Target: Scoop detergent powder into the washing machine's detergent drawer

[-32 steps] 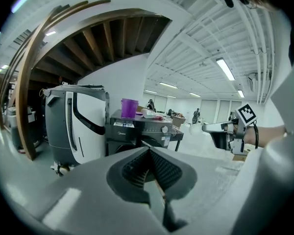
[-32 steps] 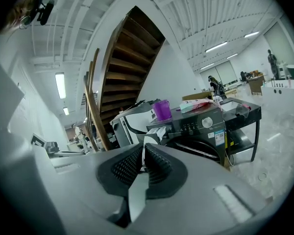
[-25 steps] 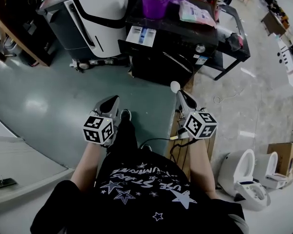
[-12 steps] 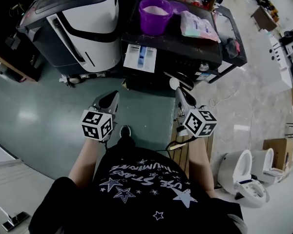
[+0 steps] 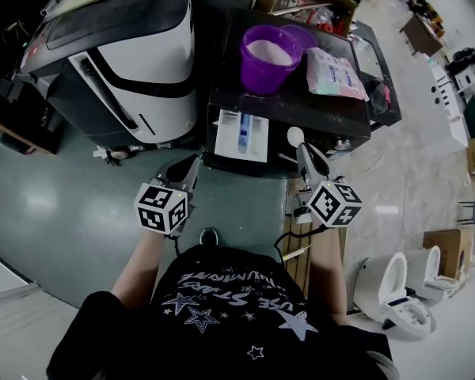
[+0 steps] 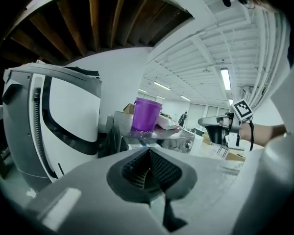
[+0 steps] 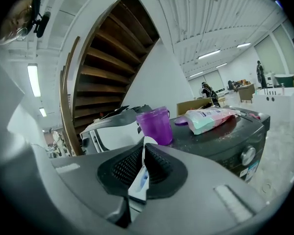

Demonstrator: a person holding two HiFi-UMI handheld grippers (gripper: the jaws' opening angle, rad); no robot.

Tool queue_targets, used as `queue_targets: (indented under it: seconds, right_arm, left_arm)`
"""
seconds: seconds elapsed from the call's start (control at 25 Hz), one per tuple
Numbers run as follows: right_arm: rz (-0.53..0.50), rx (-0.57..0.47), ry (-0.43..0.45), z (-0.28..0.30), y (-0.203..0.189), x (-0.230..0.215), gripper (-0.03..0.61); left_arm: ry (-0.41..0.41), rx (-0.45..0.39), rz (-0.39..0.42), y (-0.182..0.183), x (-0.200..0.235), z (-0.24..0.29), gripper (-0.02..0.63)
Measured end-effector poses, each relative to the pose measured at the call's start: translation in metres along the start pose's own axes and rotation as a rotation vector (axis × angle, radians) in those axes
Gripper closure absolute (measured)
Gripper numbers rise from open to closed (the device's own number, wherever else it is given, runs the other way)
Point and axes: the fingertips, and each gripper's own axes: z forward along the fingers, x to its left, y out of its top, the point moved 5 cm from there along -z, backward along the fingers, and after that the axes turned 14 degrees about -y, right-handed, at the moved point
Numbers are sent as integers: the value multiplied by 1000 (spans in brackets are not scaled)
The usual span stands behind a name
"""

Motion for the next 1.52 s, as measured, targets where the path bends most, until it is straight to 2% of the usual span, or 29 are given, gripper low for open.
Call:
queue_targets:
  seconds: [0.16,0.4,0.68,0.88,1.0,1.2,1.52]
  right_arm:
    - [4,-51,-30,14,24,5,541]
    - [-23,-95,-14,33,60,3,541]
    - [-27,-170,110,75,111,5,541]
    - [-95,-185,213,114,151,11,541]
    - [-186,-162,258,140,168,17,541]
    - [-401,-77,365,180,184,32,541]
    - [-854,115,546,227,180,56,541]
  left_arm:
    - [-43,6,14,11,21,13,614]
    - [-41,1,2,20,38,30,614]
    - [31,-21,25,43,50,47,614]
    - [99,-40,26,61,65,64,614]
    - [142,-60,19,72,76,73,614]
    - [191,-76,11,81,90,86,614]
    - [238,-91,-5,87,99,99,614]
